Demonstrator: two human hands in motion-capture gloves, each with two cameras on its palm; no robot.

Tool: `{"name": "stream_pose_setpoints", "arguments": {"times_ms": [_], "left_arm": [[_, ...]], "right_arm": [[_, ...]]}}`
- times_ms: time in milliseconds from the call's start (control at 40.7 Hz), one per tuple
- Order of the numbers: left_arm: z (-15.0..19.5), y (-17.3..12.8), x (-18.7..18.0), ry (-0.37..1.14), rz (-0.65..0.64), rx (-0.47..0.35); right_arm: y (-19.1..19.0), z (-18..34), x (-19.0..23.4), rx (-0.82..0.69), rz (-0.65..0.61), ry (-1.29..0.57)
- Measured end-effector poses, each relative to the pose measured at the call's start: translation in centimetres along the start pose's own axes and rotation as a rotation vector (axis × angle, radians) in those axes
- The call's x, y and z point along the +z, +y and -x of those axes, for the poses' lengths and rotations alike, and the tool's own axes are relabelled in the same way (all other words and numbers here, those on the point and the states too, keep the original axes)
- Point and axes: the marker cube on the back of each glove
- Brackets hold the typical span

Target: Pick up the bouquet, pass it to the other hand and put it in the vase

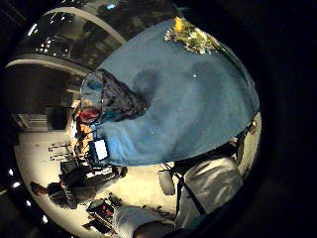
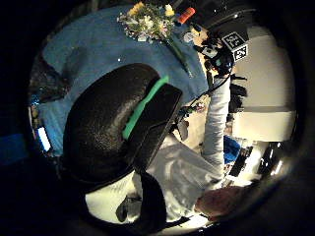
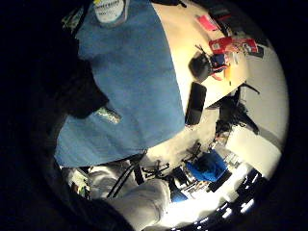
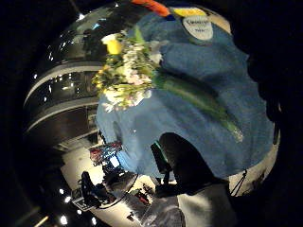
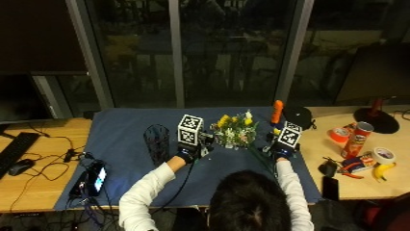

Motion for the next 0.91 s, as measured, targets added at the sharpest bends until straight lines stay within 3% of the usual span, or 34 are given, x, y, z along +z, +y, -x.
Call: {"name": "stream_pose_setpoints", "arguments": {"times_ms": [74,197,319,418,565,762,909], "left_arm": [[0.1,-0.1,0.2,-0.014,-0.009,-0.008],[0.2,-0.2,0.7,-0.002,0.008,-0.01],[0.1,-0.2,1.5,0.024,0.05,-0.002],[0.0,-0.2,2.0,0.01,0.056,0.0],[-0.1,0.0,2.2,-0.016,0.052,0.016],[0.1,0.2,2.7,0.067,0.093,0.047],[0.5,-1.0,2.5,0.102,0.065,0.049]], "right_arm": [[-0.2,0.0,0.8,-0.037,-0.197,0.016],[-1.2,-0.1,4.8,-0.023,-0.167,0.024],[-0.9,0.2,8.2,0.066,-0.121,0.148],[-0.7,1.1,8.6,0.035,-0.172,0.171],[-1.0,1.3,8.9,0.039,-0.164,0.063],[-2.1,1.1,8.5,0.043,-0.439,-0.054],[-1.1,3.8,6.2,-0.183,-0.562,-0.411]]}}
